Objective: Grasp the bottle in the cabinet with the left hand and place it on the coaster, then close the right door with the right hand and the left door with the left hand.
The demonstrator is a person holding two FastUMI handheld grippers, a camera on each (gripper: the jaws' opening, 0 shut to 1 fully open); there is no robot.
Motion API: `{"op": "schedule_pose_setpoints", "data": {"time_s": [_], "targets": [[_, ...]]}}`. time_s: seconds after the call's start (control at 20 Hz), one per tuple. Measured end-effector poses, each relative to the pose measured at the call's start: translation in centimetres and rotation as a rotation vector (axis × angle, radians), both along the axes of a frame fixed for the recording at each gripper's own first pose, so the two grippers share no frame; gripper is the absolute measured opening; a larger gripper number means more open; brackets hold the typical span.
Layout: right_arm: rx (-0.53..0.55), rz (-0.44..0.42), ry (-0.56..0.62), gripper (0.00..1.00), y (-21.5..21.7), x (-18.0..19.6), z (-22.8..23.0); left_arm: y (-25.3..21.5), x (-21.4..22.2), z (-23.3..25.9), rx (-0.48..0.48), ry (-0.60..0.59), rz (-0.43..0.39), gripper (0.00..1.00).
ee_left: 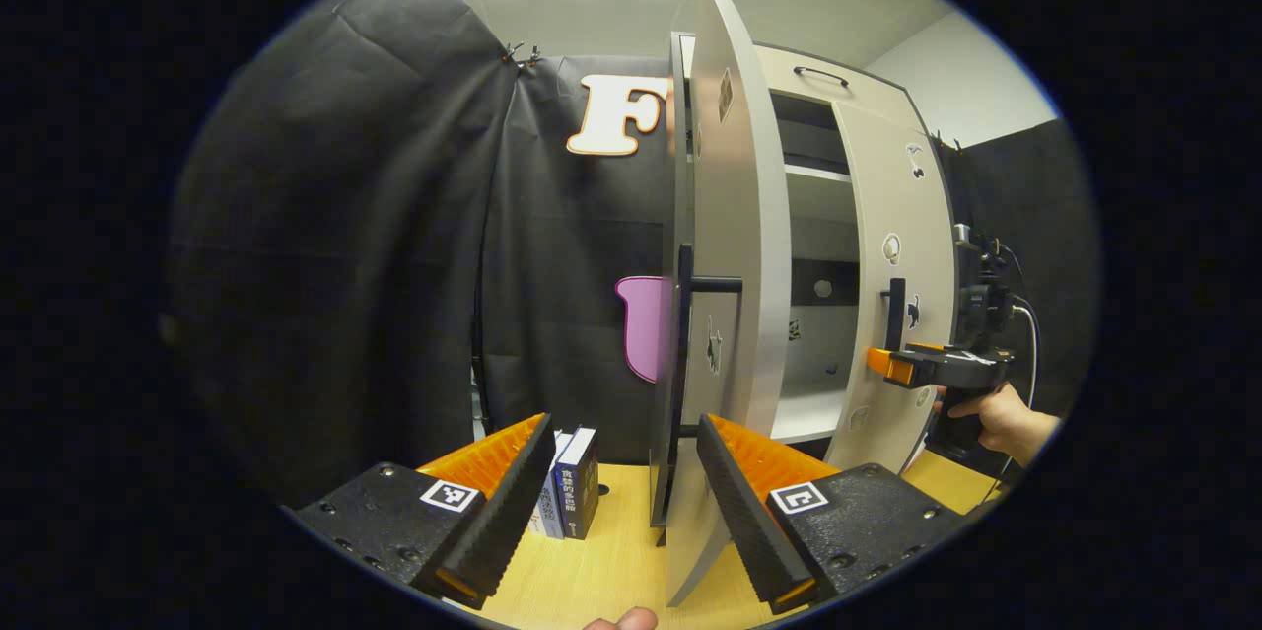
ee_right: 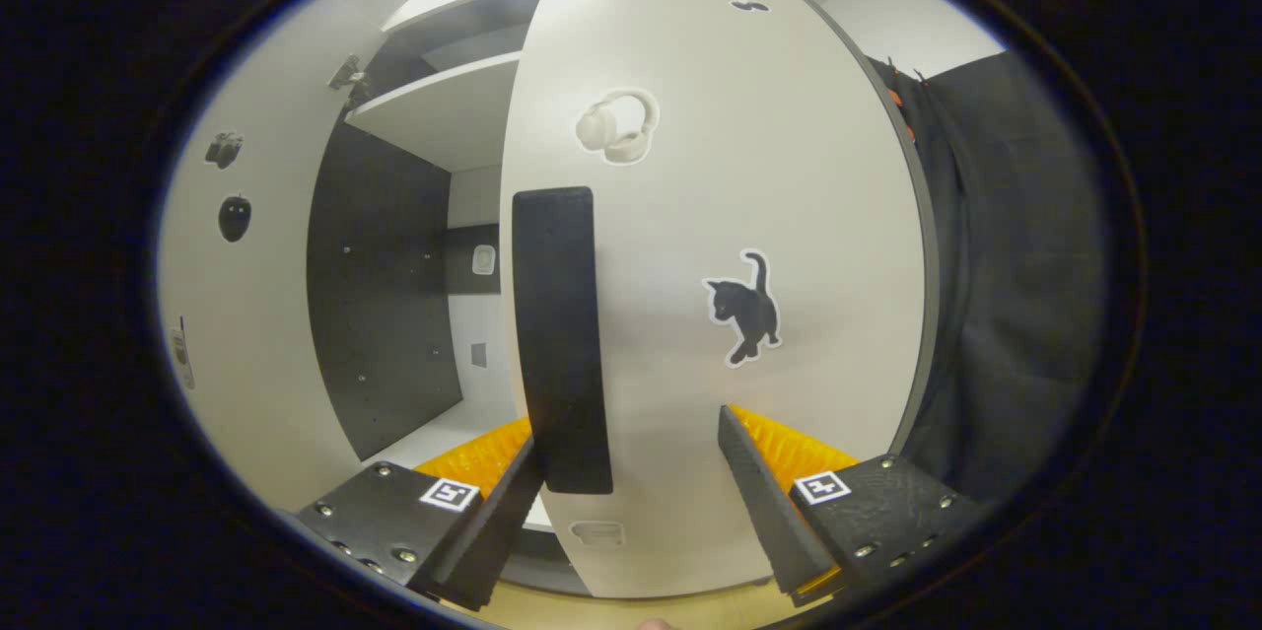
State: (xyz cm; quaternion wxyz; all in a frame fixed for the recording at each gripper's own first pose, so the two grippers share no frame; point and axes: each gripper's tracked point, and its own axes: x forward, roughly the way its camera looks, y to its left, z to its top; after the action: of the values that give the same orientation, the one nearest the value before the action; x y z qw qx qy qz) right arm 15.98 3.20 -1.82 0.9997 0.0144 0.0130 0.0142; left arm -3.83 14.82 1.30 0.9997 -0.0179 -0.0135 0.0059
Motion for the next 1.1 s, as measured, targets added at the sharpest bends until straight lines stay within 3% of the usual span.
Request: {"op": "schedule_pose_setpoints", "data": {"time_s": [0.6, 1.1], "targets": [[0.007, -0.025, 0.026, 1.0, 0.0, -0.2, -0.4, -0.8, 1.6, -1.2, -0.041, 0.04, -0.076, 0.92], [0.033, 0.039, 0.042, 1.0, -1.5, -7.0, 0.2, -4.9, 1.8, -1.0, -0.036, 0.036, -0.152, 0.92]]}}
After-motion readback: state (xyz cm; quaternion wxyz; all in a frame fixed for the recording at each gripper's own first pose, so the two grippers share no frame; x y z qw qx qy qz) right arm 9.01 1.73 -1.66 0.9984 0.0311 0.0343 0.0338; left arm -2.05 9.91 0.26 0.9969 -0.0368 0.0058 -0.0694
